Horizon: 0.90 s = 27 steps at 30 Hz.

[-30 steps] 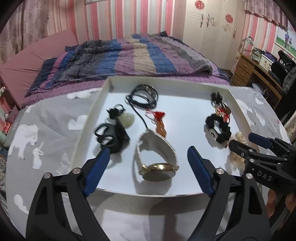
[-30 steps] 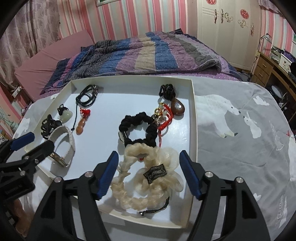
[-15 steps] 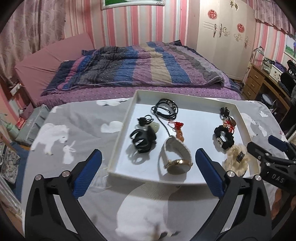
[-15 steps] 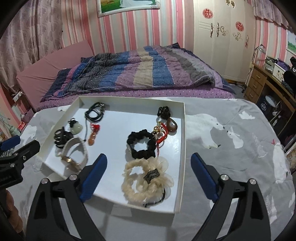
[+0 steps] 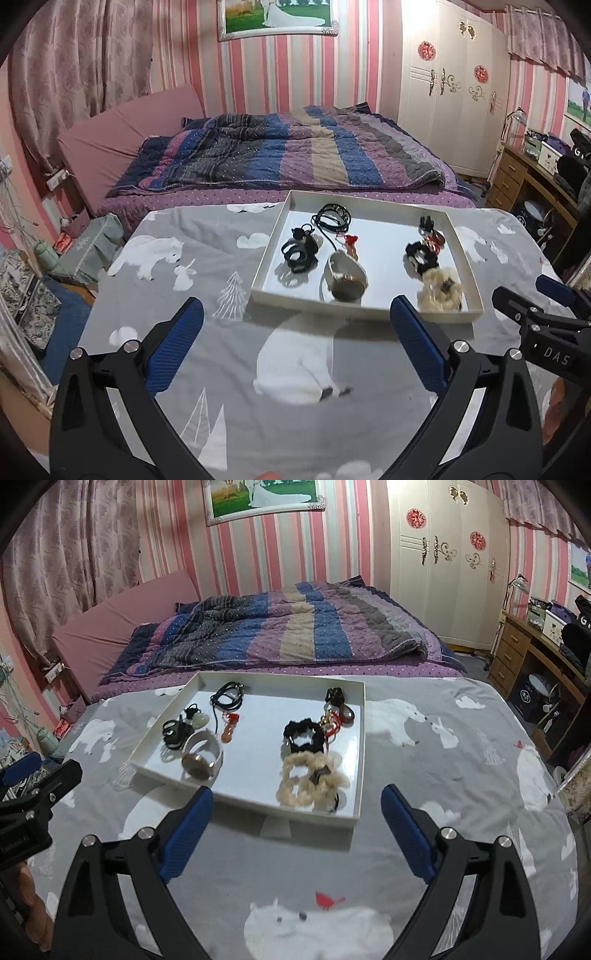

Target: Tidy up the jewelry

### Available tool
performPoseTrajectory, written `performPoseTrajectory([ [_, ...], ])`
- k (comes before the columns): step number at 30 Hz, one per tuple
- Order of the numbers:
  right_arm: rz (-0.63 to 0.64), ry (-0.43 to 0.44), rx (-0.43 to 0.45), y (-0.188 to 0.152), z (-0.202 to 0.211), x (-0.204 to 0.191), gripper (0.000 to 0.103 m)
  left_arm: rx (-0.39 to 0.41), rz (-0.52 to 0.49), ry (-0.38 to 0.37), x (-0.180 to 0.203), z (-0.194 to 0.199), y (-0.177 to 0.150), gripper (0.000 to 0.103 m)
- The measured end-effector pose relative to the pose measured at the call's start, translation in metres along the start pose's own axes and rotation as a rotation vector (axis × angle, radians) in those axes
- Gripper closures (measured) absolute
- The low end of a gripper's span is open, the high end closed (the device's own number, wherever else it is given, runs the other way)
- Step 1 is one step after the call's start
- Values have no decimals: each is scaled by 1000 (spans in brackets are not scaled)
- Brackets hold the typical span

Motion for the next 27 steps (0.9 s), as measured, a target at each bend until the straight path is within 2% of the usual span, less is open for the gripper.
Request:
performPoseTrajectory([
  [4, 12, 2, 15, -18, 19, -2, 11, 29, -12, 2, 5, 22, -17, 3],
  [8, 50, 2, 15, -28, 31, -9, 11, -12, -3, -10, 6, 30, -31, 3],
  [14, 58, 13, 68, -32, 58, -11, 11, 40, -3, 20, -1, 47, -38, 3],
  [20, 39, 18, 81, -42, 61, -5, 11, 62, 20, -3, -8, 53, -39, 3],
  [27, 47, 7, 89, -45, 60, -4, 11, 64, 0, 12, 0, 48, -48, 3],
])
Point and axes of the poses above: each gripper's, at about its wrist camera, not at the fingertips, and z roughly against the way its jaws point, x to its right, y to its top, the point moved 4 cm from there along -z, roughly the way its jaws point, and after that the axes turned 9 degrees about x, right-handed, at the moved point
